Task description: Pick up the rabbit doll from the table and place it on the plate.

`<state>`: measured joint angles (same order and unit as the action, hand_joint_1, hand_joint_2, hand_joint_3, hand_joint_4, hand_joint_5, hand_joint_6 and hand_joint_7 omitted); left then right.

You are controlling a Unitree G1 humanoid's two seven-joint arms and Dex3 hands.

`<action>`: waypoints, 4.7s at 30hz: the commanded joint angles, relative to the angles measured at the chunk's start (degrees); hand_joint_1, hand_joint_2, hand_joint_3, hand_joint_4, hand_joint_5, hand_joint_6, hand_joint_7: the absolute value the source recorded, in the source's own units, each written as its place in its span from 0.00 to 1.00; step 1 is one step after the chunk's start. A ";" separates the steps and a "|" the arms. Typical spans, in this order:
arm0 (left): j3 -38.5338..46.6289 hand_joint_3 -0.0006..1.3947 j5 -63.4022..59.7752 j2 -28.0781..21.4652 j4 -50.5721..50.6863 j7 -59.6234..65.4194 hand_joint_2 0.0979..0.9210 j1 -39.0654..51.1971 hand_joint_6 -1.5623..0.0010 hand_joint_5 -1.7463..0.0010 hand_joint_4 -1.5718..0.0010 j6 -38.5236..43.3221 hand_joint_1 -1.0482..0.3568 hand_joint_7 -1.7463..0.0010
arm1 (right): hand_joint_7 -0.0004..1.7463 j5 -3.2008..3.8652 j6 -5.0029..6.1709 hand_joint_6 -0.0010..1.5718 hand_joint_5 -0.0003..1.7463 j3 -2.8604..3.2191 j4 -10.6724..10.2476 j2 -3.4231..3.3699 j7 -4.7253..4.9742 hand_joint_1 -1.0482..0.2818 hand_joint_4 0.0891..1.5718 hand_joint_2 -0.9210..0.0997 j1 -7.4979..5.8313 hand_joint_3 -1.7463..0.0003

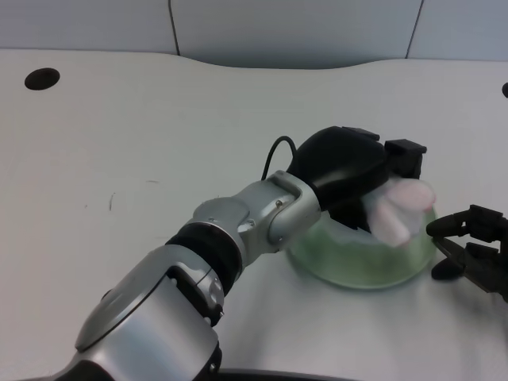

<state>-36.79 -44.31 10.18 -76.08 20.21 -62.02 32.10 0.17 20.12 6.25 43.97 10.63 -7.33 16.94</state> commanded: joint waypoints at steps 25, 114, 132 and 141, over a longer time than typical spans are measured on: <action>-5.83 0.04 -5.08 0.18 -1.05 -0.59 1.00 -0.71 1.00 0.99 1.00 -11.72 0.23 0.92 | 0.49 -0.37 -1.95 0.49 0.56 -0.79 -3.56 -0.10 0.74 0.17 0.55 0.00 -2.56 0.95; 42.76 0.32 49.92 -23.00 20.69 -45.03 1.00 41.11 0.67 0.00 0.59 -7.35 0.38 0.11 | 0.50 1.37 5.28 0.50 0.58 2.43 13.75 3.88 -2.27 0.17 0.54 0.00 6.20 0.96; 42.68 0.33 49.62 -22.30 19.22 -44.88 1.00 39.88 0.68 0.00 0.57 -8.53 0.39 0.11 | 0.42 1.17 9.31 0.58 0.53 3.01 18.38 3.68 -0.91 0.22 0.59 0.00 7.78 0.92; 42.39 0.32 48.89 -22.17 18.78 -43.53 1.00 39.28 0.68 0.00 0.58 -8.28 0.38 0.09 | 0.40 1.04 9.15 0.58 0.53 3.14 18.91 4.11 -0.94 0.22 0.58 0.00 8.33 0.93</action>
<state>5.56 5.20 -11.77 -56.51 -24.09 -22.72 24.29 0.78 29.16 8.82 62.12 13.54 -8.31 24.79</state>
